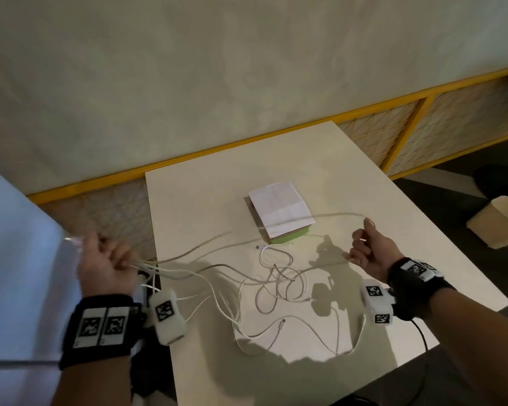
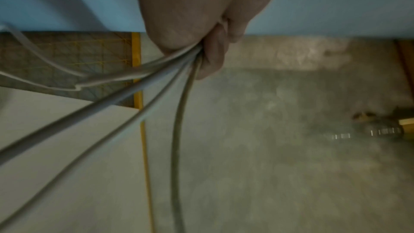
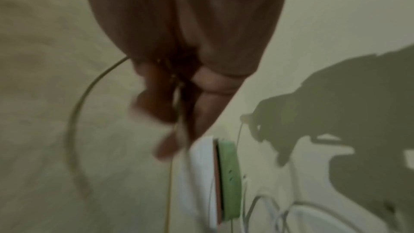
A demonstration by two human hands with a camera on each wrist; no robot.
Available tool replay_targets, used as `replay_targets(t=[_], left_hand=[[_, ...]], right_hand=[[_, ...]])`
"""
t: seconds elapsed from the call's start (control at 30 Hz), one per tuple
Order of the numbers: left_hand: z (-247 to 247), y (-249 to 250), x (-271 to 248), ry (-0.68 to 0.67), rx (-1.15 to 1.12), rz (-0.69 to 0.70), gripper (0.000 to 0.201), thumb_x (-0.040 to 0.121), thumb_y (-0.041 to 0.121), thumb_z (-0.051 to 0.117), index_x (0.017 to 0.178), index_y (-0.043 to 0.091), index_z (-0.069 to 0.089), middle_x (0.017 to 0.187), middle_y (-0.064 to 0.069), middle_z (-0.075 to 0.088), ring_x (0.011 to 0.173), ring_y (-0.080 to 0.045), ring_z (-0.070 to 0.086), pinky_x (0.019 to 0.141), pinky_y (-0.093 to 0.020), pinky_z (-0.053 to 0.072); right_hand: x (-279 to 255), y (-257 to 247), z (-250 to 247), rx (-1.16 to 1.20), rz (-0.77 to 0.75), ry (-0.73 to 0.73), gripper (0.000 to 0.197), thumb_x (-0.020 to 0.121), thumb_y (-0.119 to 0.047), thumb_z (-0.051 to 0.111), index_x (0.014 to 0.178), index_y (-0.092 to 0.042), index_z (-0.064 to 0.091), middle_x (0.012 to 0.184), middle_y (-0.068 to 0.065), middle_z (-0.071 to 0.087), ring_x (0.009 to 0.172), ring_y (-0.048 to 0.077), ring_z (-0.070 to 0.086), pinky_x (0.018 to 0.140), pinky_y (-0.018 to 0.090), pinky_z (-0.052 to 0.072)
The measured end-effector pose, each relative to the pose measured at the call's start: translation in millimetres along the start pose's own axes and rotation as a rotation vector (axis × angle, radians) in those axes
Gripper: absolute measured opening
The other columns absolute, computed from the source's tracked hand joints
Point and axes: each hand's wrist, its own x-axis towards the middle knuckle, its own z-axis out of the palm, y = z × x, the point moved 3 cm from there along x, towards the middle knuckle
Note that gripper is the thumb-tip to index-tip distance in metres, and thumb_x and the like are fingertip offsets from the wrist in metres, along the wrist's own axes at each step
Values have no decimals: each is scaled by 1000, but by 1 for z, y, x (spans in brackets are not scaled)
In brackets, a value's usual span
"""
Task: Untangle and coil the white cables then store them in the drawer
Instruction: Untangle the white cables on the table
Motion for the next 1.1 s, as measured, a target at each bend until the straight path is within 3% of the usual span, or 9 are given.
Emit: replay_targets(t=[0.1, 0.2, 0.27, 0.37, 0.5, 0.6, 0.73, 0.9, 1.1], left_hand=[[14, -26, -9, -10, 116, -4, 38, 98, 34, 41, 61, 26, 35, 42, 8, 27, 36, -5, 18, 39, -21, 14], [12, -24, -6, 34, 91, -16, 37, 96, 30, 44, 60, 26, 35, 43, 7, 26, 37, -6, 17, 40, -21, 14], [6, -14, 1, 54, 55, -8, 37, 96, 30, 43, 60, 26, 36, 41, 6, 25, 36, -7, 18, 39, -20, 14], [-9, 2, 12, 55, 26, -10, 36, 94, 34, 44, 60, 26, 36, 38, 5, 26, 32, -9, 19, 37, -17, 13], [-27, 19, 22, -19, 22, 14, 41, 47, 44, 74, 56, 26, 38, 40, 5, 24, 32, -9, 19, 37, -16, 15], [-30, 21, 20, -18, 47, 38, 51, 34, 42, 75, 57, 26, 33, 41, 6, 22, 34, -8, 18, 38, -17, 16], [-31, 18, 19, 39, 31, 44, 35, 50, 39, 65, 58, 26, 33, 41, 6, 22, 35, -9, 18, 40, -17, 15], [-37, 19, 27, 85, -1, 18, 34, 91, 35, 46, 59, 27, 38, 40, 6, 25, 34, -9, 20, 41, -16, 15], [-38, 17, 30, 105, -28, 0, 39, 95, 38, 39, 58, 27, 38, 40, 6, 25, 34, -9, 21, 41, -17, 15]], right_hand=[[-5, -14, 24, -402, -87, 8, 52, 90, -55, 44, 57, -15, 44, 44, 0, 28, 34, 15, 25, 38, 21, 25], [-11, -41, 41, -1047, -461, 84, 51, 87, -49, 53, 58, -7, 50, 49, 7, 45, 50, 26, 42, 52, 31, 34], [-9, -52, 41, -1324, -576, 123, 46, 86, -50, 55, 63, -10, 52, 56, 9, 52, 61, 28, 49, 59, 33, 37], [0, -53, 29, -1592, -593, 71, 33, 84, -47, 58, 69, -18, 54, 64, 6, 53, 72, 30, 54, 64, 30, 38], [10, -29, 8, -2016, -443, -105, 40, 81, -60, 53, 102, -28, 64, 101, 2, 60, 101, 24, 58, 85, 33, 41], [17, -16, -6, -2153, -319, -70, 43, 88, -56, 46, 115, -27, 61, 119, 5, 54, 112, 25, 53, 94, 36, 38], [18, -8, -12, -2324, -199, -63, 43, 88, -57, 43, 108, -23, 61, 118, 3, 54, 114, 25, 50, 96, 37, 36], [19, -6, -14, -2330, -57, -76, 52, 81, -72, 37, 82, -27, 65, 89, -7, 61, 103, 18, 52, 87, 37, 26], [20, -18, -13, -2192, -33, 12, 25, 83, -43, 54, 92, -20, 57, 99, -1, 61, 103, 20, 55, 95, 37, 31]])
